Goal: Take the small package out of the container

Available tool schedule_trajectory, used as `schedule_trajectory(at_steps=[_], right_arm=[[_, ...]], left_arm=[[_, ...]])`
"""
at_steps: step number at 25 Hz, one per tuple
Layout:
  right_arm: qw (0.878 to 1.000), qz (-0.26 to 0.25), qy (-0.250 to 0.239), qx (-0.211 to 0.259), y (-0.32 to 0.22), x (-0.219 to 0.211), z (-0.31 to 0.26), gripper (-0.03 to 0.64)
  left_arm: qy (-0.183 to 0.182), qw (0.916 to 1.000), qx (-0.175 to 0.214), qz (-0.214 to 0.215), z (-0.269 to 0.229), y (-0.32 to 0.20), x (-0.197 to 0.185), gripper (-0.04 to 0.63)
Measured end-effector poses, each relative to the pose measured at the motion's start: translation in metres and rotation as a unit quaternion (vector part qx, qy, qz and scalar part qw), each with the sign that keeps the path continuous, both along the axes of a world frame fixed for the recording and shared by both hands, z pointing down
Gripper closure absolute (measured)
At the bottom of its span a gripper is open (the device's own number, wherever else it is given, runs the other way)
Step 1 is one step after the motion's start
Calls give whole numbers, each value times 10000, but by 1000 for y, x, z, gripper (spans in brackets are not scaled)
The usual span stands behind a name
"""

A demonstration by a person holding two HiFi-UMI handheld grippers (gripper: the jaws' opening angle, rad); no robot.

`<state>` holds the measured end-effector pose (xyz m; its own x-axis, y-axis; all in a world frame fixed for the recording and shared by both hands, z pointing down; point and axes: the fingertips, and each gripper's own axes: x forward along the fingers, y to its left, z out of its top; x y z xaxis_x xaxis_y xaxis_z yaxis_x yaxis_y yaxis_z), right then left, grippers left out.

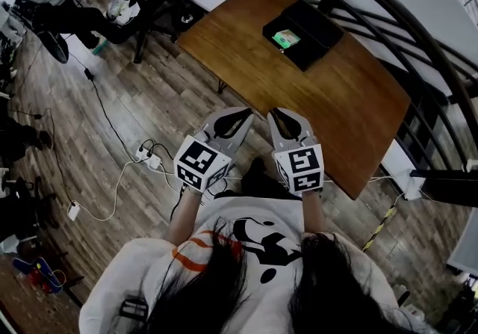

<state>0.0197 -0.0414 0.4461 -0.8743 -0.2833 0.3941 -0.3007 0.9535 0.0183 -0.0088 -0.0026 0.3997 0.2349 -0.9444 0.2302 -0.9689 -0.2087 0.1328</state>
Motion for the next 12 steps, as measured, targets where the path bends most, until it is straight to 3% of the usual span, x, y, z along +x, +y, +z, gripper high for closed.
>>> schedule_trajectory(at_steps=[12], right_arm=[[9997,-29,-132,-196,-83,-20,6,555]], left_arm=[[-152,9997,-187,82,4,-89,-12,594]])
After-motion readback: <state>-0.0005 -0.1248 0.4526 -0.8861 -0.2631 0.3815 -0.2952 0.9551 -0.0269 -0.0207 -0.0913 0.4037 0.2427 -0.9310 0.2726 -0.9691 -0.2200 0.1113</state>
